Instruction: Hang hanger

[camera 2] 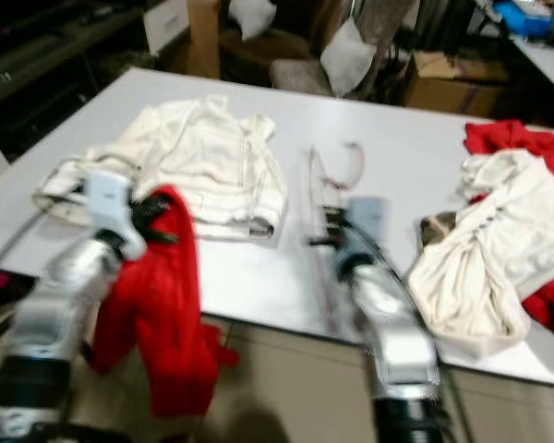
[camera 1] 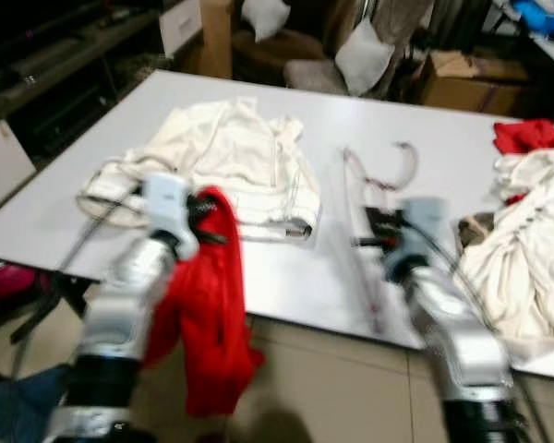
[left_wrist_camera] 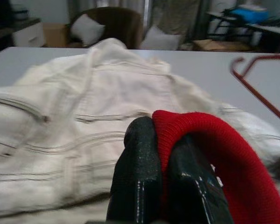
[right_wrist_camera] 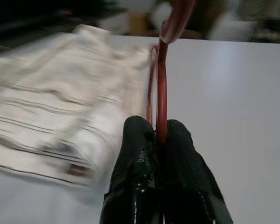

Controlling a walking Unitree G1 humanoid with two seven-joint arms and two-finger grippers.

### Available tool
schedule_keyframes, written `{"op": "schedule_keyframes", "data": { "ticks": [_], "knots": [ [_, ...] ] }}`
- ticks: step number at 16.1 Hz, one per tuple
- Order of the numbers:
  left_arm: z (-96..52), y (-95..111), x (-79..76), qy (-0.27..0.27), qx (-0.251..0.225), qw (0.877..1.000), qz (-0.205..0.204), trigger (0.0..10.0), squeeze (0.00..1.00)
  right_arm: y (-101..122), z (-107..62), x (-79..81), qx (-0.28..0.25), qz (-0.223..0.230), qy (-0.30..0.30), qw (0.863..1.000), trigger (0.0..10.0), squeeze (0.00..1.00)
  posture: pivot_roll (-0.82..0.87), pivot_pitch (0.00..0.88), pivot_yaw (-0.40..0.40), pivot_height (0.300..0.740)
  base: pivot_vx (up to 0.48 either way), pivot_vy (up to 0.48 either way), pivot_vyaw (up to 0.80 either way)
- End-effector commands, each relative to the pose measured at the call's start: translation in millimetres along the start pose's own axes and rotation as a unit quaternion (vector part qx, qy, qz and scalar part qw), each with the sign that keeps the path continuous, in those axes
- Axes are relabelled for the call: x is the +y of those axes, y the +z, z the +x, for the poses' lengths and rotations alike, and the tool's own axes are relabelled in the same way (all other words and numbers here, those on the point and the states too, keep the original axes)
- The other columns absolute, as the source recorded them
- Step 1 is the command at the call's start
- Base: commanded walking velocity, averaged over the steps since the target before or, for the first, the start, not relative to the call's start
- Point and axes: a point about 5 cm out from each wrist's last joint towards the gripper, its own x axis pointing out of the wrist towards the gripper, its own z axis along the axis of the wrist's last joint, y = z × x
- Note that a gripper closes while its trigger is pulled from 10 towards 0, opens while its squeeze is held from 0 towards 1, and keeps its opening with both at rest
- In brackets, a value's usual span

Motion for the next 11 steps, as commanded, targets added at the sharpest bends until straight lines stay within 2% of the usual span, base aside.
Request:
{"op": "schedule_keyframes", "data": {
  "ticks": [1, 2, 4, 6, 11],
  "knots": [
    [4.4, 11.0, -5.9, -0.010, -0.024, 1.000, 0.007, 10.0, 0.00, -0.2, -3.5, -9.0, -0.001, -0.006, -0.016, 1.000, 10.0, 0.00, -0.02, 0.000, 0.002, 0.740, 0.307, 0.000, 0.00],
    [4.6, 11.3, -6.1, -0.011, -0.024, 1.000, 0.007, 10.0, 0.00, -0.2, -4.0, -9.3, -0.001, -0.006, -0.017, 1.000, 10.0, 0.00, -0.02, 0.000, 0.003, 0.740, 0.307, 0.000, 0.00],
    [4.9, 11.5, -8.0, -0.015, -0.025, 1.000, 0.008, 10.0, 0.00, -1.8, -4.4, -8.3, 0.006, 0.014, -0.011, 1.000, 10.0, 0.00, -0.02, 0.000, 0.005, 0.740, 0.307, 0.000, -0.75],
    [5.5, 12.8, -7.5, -0.017, -0.026, 0.999, 0.011, 10.0, 0.00, 0.5, -3.3, -7.5, -0.001, 0.003, -0.010, 1.000, 10.0, 0.00, -0.02, 0.000, 0.005, 0.740, 0.307, 0.000, -0.80],
    [5.1, 15.7, -8.2, -0.022, -0.032, 0.999, 0.017, 10.0, 0.00, 7.7, -6.8, -12.0, -0.023, -0.003, -0.010, 1.000, 10.0, 0.00, -0.02, 0.000, 0.000, 0.740, 0.307, 0.000, 0.00]
  ]
}}
